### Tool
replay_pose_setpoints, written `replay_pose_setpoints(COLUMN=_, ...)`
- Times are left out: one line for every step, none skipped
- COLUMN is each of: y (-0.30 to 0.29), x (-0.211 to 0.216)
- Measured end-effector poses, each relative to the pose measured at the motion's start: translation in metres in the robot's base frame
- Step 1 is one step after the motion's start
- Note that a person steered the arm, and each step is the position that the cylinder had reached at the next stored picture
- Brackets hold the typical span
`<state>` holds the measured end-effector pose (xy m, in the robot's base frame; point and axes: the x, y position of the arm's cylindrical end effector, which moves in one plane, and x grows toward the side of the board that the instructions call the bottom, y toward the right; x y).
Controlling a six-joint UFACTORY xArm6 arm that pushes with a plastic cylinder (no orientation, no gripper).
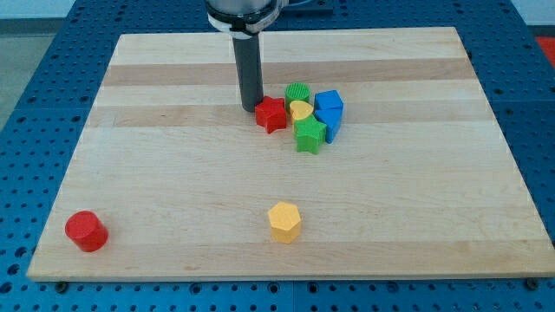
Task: Push the red star into the yellow heart
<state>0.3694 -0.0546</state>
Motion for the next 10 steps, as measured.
replay_pose_setpoints(y=0.002, x=0.0)
replay_pose_setpoints(y=0.008, x=0.0)
replay_pose_setpoints(y=0.008, x=-0.001)
replay_pose_setpoints(y=0.008, x=-0.001)
replay_pose_setpoints(y=0.008, x=-0.002)
replay_pose_setpoints(y=0.008, x=-0.004)
replay_pose_setpoints(y=0.008, x=-0.004)
replay_pose_setpoints(y=0.006, x=-0.007)
replay_pose_setpoints(y=-0.034, x=-0.007)
replay_pose_setpoints(y=-0.09, x=-0.006)
